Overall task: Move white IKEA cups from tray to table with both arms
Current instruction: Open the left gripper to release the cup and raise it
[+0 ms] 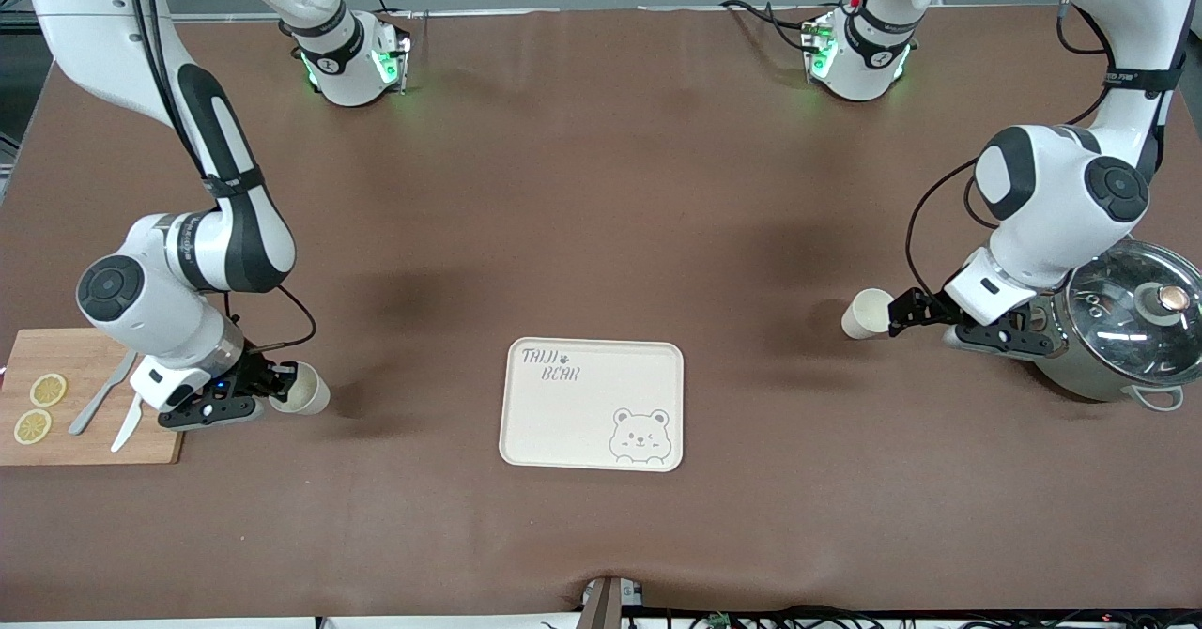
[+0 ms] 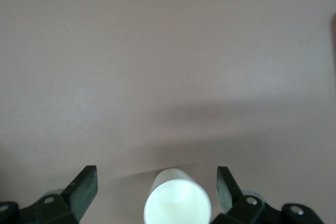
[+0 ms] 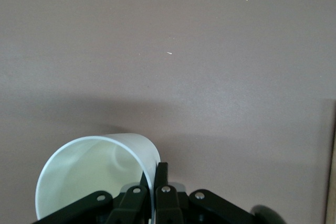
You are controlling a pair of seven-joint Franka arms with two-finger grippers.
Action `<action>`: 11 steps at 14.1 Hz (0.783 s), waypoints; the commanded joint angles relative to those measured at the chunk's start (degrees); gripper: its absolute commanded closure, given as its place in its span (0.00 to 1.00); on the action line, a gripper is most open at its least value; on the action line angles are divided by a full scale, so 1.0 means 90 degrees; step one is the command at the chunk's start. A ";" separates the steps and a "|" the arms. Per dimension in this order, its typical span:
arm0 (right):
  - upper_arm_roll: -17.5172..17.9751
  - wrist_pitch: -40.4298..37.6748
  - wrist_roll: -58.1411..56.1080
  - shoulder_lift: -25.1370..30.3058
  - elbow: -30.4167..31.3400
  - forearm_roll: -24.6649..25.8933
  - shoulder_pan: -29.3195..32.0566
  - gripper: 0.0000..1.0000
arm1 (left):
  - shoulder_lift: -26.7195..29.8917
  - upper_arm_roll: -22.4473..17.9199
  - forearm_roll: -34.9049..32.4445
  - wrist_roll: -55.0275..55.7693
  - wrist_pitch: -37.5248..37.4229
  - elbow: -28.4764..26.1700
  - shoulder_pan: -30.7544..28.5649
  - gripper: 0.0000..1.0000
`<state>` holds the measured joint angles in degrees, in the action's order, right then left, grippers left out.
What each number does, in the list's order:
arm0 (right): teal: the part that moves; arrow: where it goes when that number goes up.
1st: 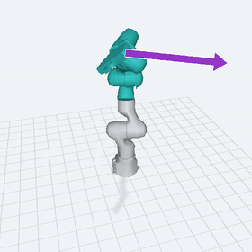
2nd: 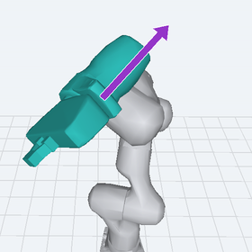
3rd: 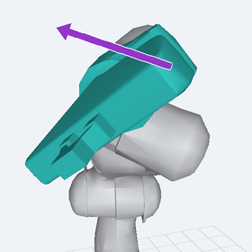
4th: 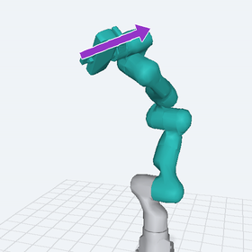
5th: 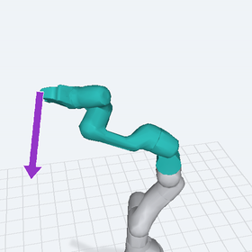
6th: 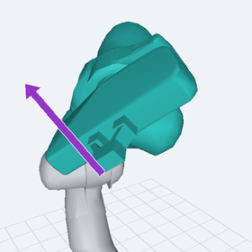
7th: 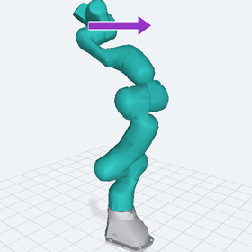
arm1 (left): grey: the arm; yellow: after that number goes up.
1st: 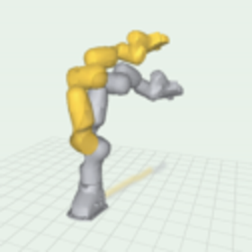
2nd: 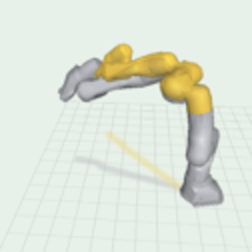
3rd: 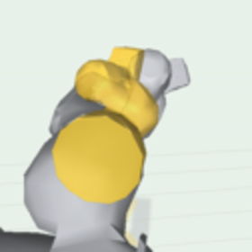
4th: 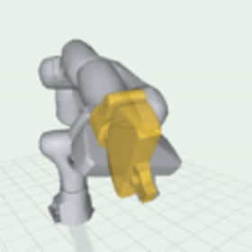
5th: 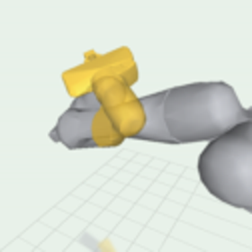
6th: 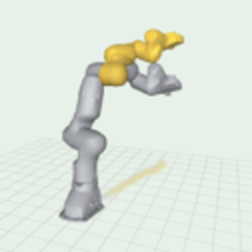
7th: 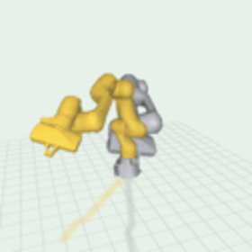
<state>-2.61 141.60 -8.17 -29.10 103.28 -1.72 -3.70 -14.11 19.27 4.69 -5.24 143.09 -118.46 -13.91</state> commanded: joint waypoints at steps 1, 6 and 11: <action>0.0094 0.0214 -0.0049 -0.0067 0.0038 0.0055 0.0079 1.00 | -0.0384 0.0017 -0.0168 0.0764 -0.0157 0.0573 0.0344 0.00; 0.0094 0.0409 -0.0049 -0.0204 0.0038 0.0055 0.0079 1.00 | -0.0697 0.0017 -0.0863 0.2308 -0.0565 0.1246 0.0910 0.00; 0.0104 0.0673 -0.0039 -0.0389 0.0038 0.0035 0.0069 1.00 | -0.0708 -0.0109 -0.1097 0.2916 -0.1900 0.2221 0.1331 0.00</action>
<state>-2.38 146.30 -8.19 -32.28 103.31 -1.72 -3.71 -20.11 19.34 -3.35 19.61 132.84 -104.22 -2.69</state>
